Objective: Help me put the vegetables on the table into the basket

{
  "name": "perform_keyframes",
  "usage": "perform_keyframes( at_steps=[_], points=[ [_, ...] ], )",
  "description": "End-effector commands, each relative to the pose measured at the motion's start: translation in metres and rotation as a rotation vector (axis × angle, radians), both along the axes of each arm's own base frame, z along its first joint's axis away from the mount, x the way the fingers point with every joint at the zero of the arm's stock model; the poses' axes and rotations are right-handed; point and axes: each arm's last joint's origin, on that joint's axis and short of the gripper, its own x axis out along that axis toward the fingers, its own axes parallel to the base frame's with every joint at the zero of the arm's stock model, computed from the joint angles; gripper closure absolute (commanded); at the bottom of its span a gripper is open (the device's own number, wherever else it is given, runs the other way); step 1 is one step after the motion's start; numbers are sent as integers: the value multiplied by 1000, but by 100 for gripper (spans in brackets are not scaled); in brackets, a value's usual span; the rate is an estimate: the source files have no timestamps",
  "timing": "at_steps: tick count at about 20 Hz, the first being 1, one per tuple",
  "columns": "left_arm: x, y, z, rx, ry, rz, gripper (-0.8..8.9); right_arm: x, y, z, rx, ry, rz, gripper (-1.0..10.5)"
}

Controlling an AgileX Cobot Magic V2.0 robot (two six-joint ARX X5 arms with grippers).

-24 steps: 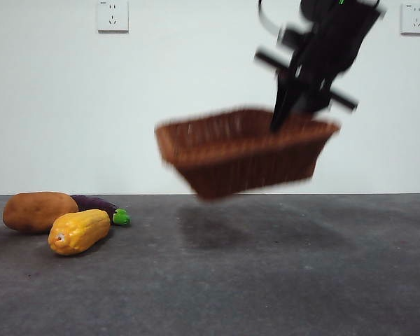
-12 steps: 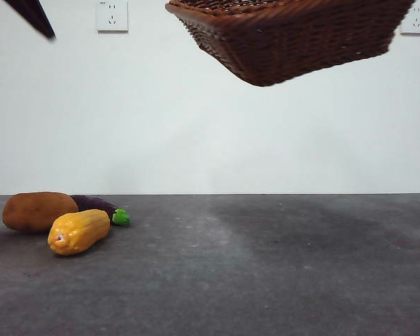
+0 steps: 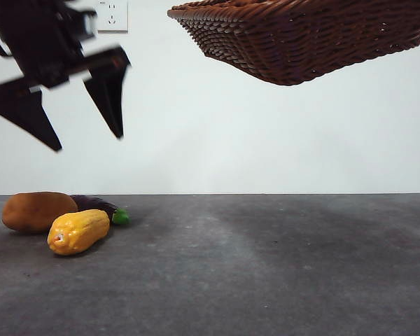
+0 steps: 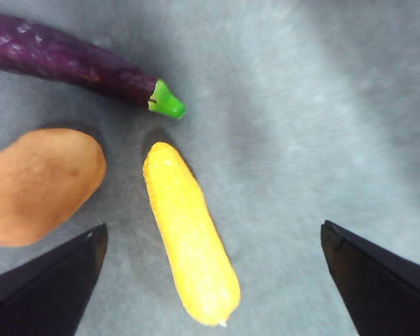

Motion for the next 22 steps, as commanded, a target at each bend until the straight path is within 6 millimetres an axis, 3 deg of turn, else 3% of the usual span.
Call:
perform_keyframes(
  at_steps=[1, 5, 14, 17, 18, 20, 22],
  points=[
    [10, -5, -25, 21, 101, 47, 188, -3, -1, 5, 9, -28, 11, 963],
    [19, -8, -58, 58, 227, 64, 189, -3, -1, 5, -2, -38, 24, 963],
    [30, -12, -91, 83, 318, 89, 192, -3, 0, 5, -10, -53, 37, 963],
    [31, -13, -91, 80, 309, 88, 489, -3, 0, 5, -11, -54, 38, 963],
    [31, -13, -91, 79, 307, 88, 541, -3, 0, 5, -12, -53, 39, 963],
    [31, -13, -91, 78, 303, 88, 547, -3, 0, 5, -14, -54, 42, 963],
    [31, -13, -91, 78, 302, 85, 712, -3, 0, 5, -14, -54, 42, 963]
  ],
)
